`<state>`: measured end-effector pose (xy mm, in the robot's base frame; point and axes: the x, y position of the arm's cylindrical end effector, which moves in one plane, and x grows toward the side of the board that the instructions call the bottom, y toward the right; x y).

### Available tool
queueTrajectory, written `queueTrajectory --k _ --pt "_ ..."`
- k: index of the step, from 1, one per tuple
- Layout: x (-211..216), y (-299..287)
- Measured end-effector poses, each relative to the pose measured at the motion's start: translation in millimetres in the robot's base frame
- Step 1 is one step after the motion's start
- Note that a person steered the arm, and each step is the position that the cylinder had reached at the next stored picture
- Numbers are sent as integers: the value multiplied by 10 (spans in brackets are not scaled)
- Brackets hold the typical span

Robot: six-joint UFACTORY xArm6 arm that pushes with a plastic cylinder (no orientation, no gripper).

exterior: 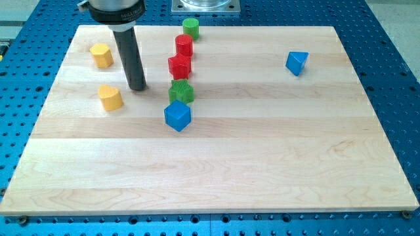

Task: Place the cube vertically to the heart

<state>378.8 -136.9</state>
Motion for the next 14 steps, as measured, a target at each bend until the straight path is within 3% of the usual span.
queueTrajectory --k 1,2,3,4,6,7,8,9,11,13,14 --pt "0 0" --pt "373 -22" --pt "1072 37" --pt "1240 808" --pt "1083 1636" --pt "828 1584" --pt "793 907" --pt "1144 299" --pt "1146 -480" --pt "417 -540" --pt "371 -556"
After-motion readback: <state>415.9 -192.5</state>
